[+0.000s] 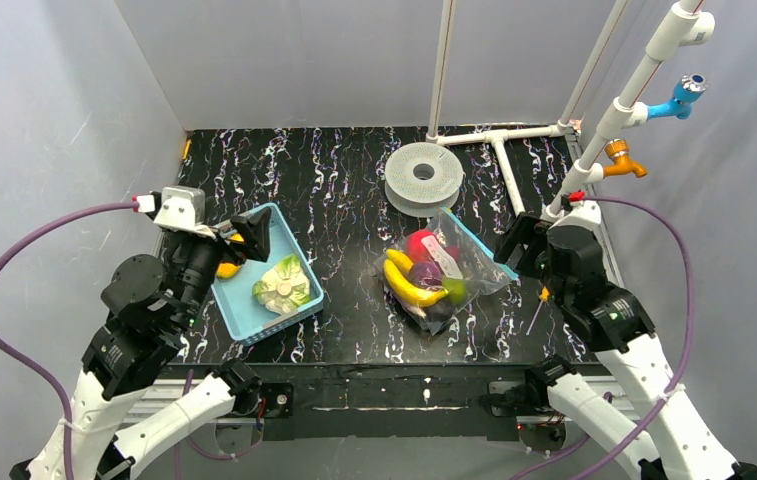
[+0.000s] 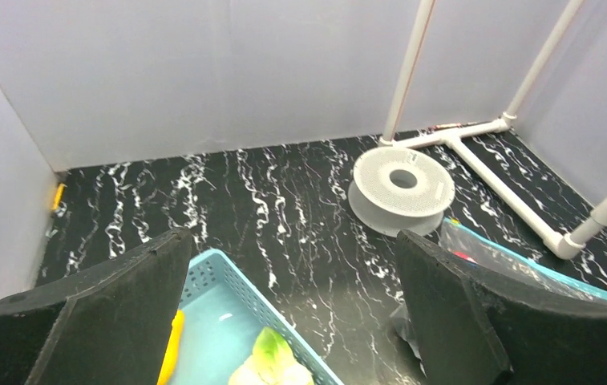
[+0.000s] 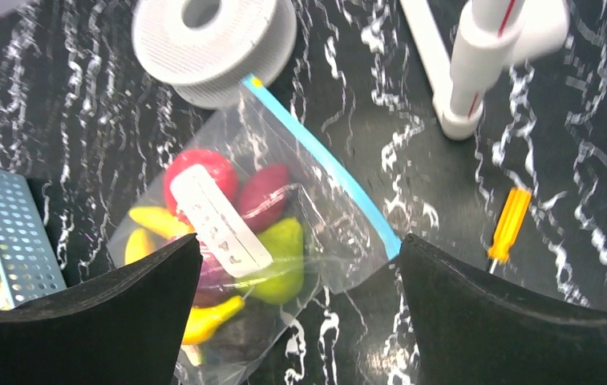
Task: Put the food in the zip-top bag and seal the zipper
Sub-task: Place the zipper food storage bag at the center of the board, then reset both arms
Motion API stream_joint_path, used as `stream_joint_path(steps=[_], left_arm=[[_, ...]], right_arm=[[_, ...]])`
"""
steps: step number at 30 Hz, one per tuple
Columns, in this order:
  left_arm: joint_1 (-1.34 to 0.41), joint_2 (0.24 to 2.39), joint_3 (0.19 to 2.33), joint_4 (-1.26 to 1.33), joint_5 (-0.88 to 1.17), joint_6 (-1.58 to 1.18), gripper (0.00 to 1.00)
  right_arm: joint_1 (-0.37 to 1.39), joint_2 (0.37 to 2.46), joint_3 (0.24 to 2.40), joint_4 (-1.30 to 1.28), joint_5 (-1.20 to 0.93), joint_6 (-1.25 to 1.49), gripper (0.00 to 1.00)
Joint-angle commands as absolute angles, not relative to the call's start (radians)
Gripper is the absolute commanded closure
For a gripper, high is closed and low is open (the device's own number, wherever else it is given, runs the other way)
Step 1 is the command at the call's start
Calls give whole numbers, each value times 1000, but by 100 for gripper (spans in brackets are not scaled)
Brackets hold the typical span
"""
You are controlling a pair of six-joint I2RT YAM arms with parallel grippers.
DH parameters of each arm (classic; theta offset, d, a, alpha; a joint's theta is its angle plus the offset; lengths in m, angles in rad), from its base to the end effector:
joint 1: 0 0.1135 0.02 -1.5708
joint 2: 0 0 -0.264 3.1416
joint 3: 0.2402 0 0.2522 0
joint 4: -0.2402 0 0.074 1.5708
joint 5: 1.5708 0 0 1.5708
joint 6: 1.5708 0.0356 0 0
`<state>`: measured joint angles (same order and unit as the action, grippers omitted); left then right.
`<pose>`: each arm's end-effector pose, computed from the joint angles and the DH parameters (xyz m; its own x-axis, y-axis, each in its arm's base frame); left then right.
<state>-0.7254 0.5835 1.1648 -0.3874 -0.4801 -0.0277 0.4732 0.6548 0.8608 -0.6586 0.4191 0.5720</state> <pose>0.0671 -0.0375 0.4639 0.1372 -0.1545 -0.9784 0.2532 0.9604 -0.1161 0.1258 0.0481 0.3365 -0.3763 0.3629 -0.8525 0.1346 0.9318 0.3372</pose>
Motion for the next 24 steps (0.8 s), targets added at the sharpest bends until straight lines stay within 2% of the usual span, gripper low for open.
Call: stream_joint_path(steps=[1, 8, 17, 24], left_arm=[[-721, 563, 1208, -322, -553, 73, 2], [-721, 525, 1257, -300, -596, 163, 2], [-720, 458, 1287, -307, -614, 191, 2], [-721, 424, 1297, -322, -639, 212, 2]], right_arm=[[472, 595, 982, -590, 426, 413, 2], [471, 492, 1075, -546, 449, 267, 2], [471, 420, 1158, -549, 553, 250, 2], [471, 443, 1218, -601, 645, 263, 2]])
